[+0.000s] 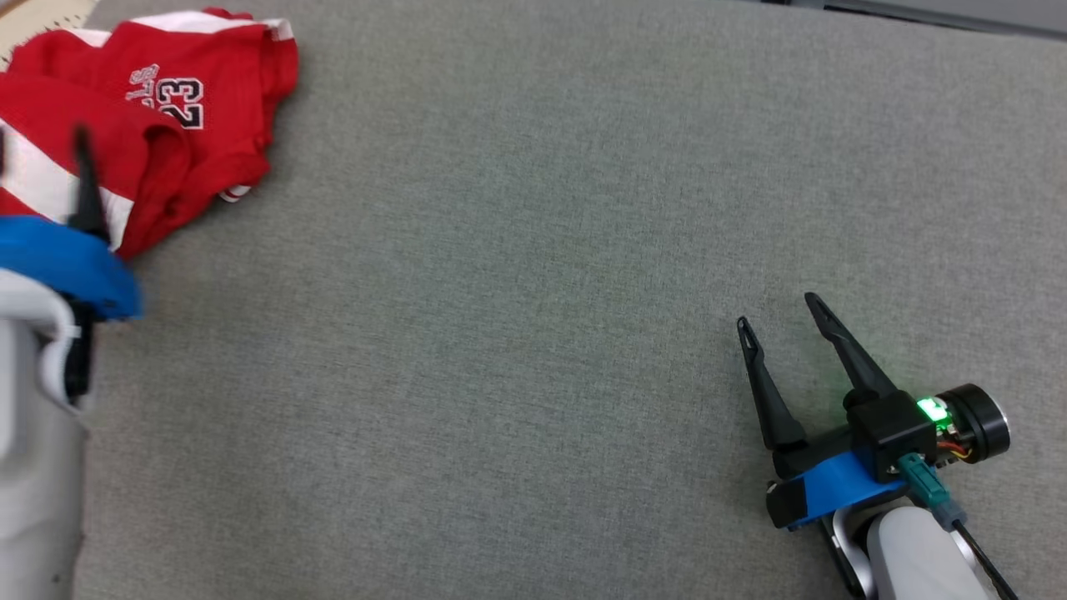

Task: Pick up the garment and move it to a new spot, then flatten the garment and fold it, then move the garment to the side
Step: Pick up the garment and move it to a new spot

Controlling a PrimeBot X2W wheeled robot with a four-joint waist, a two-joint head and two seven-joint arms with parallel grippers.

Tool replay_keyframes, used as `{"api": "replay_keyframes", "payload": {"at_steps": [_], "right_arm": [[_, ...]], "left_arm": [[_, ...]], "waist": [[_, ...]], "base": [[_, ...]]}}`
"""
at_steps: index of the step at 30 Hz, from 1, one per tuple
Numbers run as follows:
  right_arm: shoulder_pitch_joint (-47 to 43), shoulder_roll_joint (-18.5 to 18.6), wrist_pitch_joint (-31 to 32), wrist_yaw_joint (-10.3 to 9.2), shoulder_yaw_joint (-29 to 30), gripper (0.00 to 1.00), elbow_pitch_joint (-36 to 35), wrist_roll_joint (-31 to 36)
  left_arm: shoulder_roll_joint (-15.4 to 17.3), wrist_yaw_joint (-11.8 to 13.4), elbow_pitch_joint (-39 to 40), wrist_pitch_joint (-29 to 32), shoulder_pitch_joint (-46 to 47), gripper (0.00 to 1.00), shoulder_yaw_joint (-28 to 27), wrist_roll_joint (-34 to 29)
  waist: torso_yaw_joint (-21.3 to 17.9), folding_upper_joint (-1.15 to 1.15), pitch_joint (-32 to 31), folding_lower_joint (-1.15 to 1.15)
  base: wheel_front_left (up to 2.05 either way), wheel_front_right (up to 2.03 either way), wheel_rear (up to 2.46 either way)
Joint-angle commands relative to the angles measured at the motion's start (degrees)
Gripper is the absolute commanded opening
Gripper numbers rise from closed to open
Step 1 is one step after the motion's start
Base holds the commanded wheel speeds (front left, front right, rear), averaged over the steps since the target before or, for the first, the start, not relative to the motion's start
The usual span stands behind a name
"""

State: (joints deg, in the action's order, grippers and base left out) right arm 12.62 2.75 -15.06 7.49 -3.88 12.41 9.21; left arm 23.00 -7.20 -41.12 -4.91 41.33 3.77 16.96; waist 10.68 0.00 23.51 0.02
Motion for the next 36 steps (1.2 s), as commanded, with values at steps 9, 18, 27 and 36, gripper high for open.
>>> {"api": "replay_keyframes", "payload": {"at_steps": [9, 18, 27, 36], "right_arm": [[1.0, 0.36, -0.07, -0.01, 0.42, 1.0, -0.91, -0.08], [1.18, 0.45, -0.05, -0.02, 0.82, 1.0, -0.8, -0.62], [1.74, 0.45, -0.05, -0.02, 0.16, 1.0, -0.53, -1.76], [1.59, 0.27, -0.12, 0.0, 0.02, 1.0, 0.14, -4.43]], "left_arm": [[4.11, 0.44, -5.98, -2.86, 4.43, 1.0, 10.02, 5.54], [4.58, 0.26, -13.79, -5.77, 10.02, 1.0, 12.1, 4.22], [4.65, -0.03, -18.68, -6.83, 13.38, 0.0, 14.01, 4.22], [8.58, -0.24, -16.21, -9.53, 16.57, 0.0, 16.91, 0.85]], "waist": [[-1.51, 0.0, 4.33, -0.02], [-3.06, 0.0, 5.74, -0.02], [-4.15, 0.0, 5.35, -0.02], [-5.02, 0.0, -0.13, -0.02]], "base": [[0.0, 0.0, 0.0], [0.0, 0.0, 0.0], [0.0, 0.0, 0.0], [0.0, 0.0, 0.0]]}}
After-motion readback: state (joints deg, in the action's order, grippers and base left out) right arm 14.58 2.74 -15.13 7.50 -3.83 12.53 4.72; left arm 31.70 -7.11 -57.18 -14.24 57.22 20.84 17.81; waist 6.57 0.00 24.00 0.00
